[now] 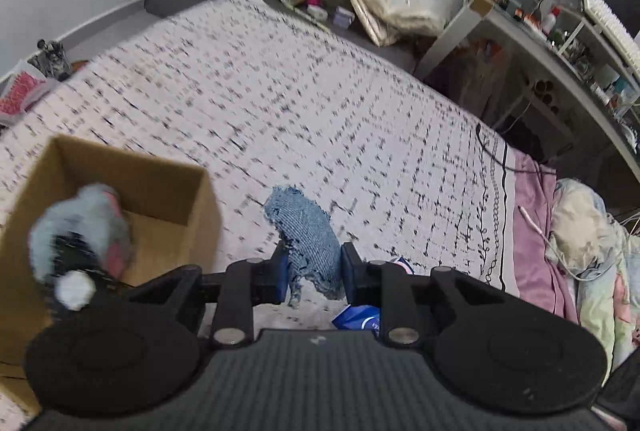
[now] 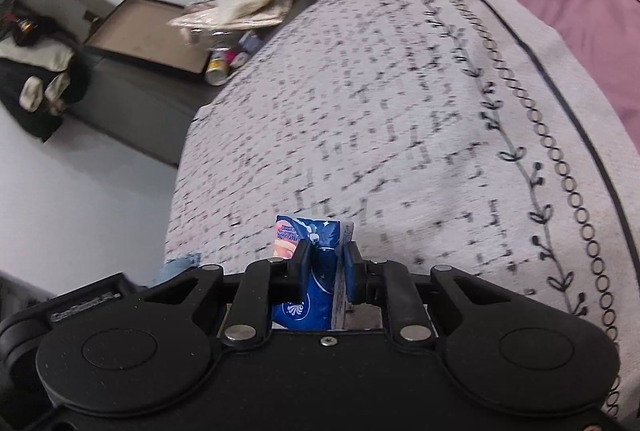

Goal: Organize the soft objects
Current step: 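Carry the denim patch and tissue pack over the box with both grippers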

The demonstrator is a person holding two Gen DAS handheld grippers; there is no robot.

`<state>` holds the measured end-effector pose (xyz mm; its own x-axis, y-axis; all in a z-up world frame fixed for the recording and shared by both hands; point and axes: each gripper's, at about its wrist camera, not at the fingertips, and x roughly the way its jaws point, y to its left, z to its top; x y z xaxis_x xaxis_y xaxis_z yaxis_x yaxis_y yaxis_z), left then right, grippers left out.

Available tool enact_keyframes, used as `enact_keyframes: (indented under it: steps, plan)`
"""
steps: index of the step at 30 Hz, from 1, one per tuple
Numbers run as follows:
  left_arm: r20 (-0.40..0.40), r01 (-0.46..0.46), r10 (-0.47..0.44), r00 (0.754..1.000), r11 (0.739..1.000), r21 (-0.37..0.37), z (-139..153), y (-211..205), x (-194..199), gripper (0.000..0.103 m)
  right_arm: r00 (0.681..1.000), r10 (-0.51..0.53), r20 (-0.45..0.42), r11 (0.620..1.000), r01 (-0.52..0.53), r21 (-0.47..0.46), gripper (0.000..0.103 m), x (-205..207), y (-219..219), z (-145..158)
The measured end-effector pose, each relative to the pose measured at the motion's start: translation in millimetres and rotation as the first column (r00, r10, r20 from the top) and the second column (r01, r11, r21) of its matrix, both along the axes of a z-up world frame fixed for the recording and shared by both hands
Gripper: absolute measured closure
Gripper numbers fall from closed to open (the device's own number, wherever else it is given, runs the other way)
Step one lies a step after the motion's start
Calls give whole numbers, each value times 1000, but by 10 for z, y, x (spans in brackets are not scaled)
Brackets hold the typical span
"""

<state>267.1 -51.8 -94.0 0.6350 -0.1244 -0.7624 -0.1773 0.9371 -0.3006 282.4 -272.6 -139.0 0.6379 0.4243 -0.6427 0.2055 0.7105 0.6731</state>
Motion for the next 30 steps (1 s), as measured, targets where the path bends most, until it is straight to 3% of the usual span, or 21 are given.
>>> enact_keyframes:
  steps: [9,18,25,28,30]
  plan:
    - [43,-52,51,998,999,11,278,462,-304,78,992,84,91,996,-83,-21,86,-74,282,248]
    - [29,-66,66,997,998,-12,262,773,-483,78,975,165,146,986,-167,4,86,-100,544,440]
    - [-17,-59,58,998,998,-23,122,956,-564,76,954,221,204,975,-221,-21,86,-135,808,563]
    - [-72,-40,37,997,998,-43,37,1044,-556,74,943,246,226,969,-245,-34,86,-137,926,579]
    - [-100,-30,23,995,997,-66,-13,1109,-560,66,934,263,240,964,-262,-36,86,-141,1003,585]
